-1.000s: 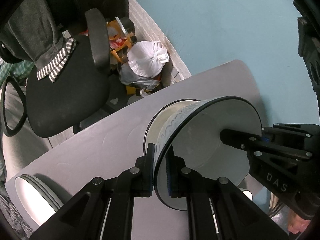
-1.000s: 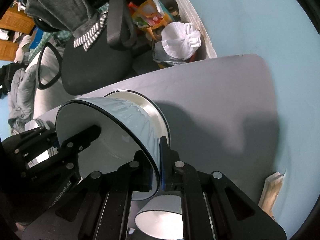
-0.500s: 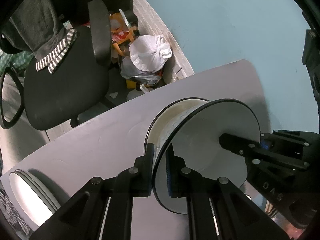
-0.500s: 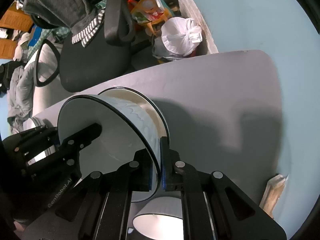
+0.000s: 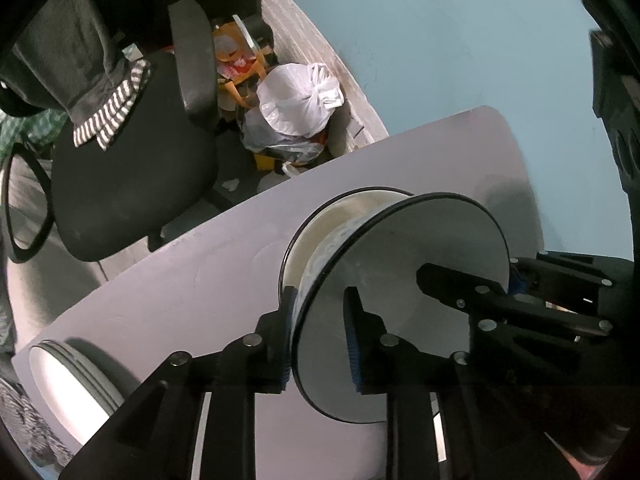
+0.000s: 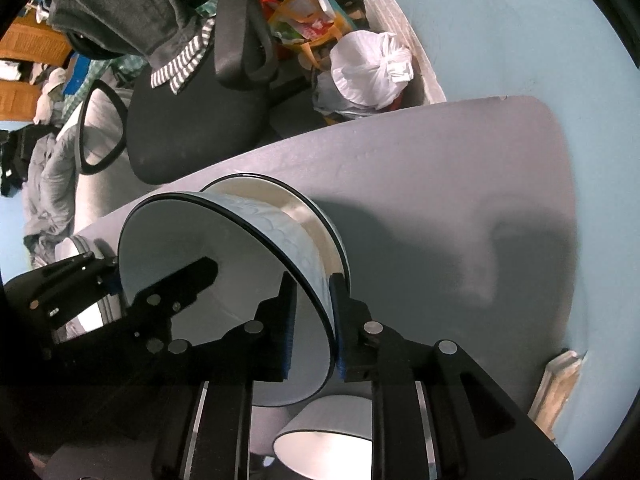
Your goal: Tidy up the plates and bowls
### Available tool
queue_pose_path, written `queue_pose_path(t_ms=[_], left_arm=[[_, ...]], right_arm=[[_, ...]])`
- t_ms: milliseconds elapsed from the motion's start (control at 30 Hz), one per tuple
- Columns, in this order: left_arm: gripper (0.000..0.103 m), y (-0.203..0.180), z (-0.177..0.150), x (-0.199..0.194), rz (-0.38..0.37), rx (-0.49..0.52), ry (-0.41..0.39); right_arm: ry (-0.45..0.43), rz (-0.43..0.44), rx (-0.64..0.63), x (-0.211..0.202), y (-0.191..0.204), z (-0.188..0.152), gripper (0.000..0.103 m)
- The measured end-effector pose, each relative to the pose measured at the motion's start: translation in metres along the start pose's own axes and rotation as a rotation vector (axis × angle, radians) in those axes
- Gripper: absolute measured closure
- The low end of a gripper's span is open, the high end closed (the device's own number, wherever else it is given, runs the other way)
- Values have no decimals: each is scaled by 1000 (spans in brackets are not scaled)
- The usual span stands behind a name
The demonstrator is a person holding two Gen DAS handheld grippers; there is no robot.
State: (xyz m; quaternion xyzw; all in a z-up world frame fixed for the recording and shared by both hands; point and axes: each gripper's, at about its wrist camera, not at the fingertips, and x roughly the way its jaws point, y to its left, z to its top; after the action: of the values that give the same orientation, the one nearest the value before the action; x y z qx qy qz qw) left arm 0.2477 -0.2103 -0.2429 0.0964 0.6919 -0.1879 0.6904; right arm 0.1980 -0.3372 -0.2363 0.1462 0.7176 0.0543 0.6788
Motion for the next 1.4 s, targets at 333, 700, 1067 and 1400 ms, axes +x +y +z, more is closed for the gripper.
queue_pose_path(t_ms=[333, 700, 1067, 1400], left_arm=[[73, -3, 2, -10, 72, 34, -21], [63, 12, -4, -12, 40, -18, -45], [61, 14, -19, -36, 0, -48, -101], [51, 19, -56, -75, -7, -64, -211]], right_arm=[[-12, -2, 23, -1, 0, -2, 83], [-72, -53, -13, -12, 8, -8, 79], [-150, -54, -3, -33, 11, -18, 63], [-266, -151, -42, -67, 26, -44, 48]])
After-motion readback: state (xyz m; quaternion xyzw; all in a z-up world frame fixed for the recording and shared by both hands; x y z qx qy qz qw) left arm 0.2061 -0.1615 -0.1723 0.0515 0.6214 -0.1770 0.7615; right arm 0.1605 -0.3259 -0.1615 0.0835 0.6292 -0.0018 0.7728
